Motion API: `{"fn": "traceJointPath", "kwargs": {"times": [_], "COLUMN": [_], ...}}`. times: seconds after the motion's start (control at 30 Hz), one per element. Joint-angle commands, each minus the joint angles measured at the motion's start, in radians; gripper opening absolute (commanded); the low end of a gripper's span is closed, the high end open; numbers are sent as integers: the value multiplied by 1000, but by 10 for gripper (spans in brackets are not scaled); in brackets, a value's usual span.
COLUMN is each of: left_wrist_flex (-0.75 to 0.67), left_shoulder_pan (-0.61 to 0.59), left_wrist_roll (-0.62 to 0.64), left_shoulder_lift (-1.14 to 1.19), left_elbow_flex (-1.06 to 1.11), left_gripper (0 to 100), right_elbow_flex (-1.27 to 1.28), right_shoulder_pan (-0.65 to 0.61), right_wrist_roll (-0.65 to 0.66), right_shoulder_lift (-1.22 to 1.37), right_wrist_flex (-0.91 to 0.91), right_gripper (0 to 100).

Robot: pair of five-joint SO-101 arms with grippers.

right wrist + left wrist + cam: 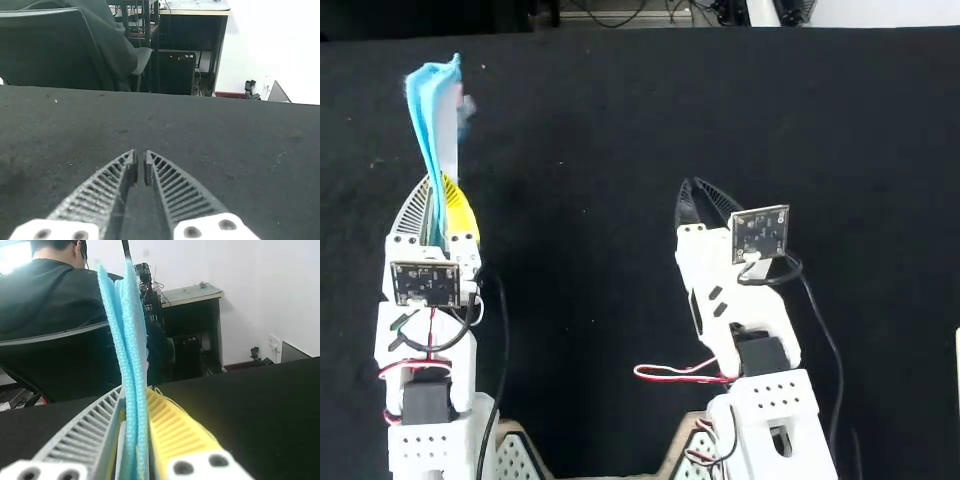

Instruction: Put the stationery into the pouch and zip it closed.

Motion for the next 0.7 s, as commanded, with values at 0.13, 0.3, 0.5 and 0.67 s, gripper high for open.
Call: {"fn": "traceJointPath", "kwargs": {"times": [0.13,0.3,0.5,0.67], "left_wrist_flex": [-48,-54,-54,-54], "left_shoulder_pan": [10,12,12,12], "left_wrist_roll": [-8,-8,-8,-14], "left_shoulder_lift": [184,537,848,1014], "left_elbow_flex": [-102,-363,-656,-803], "left_gripper": [29,29,29,29], "right_elbow_flex": [-7,-7,-7,-8], "right_shoulder_pan": [11,11,11,11], "right_wrist_roll": [-6,-6,-6,-6], "right_shoulder_lift": [-10,-10,-10,-10], "right_wrist_flex": [-29,-29,-29,-29], "right_gripper": [15,15,15,15]}}
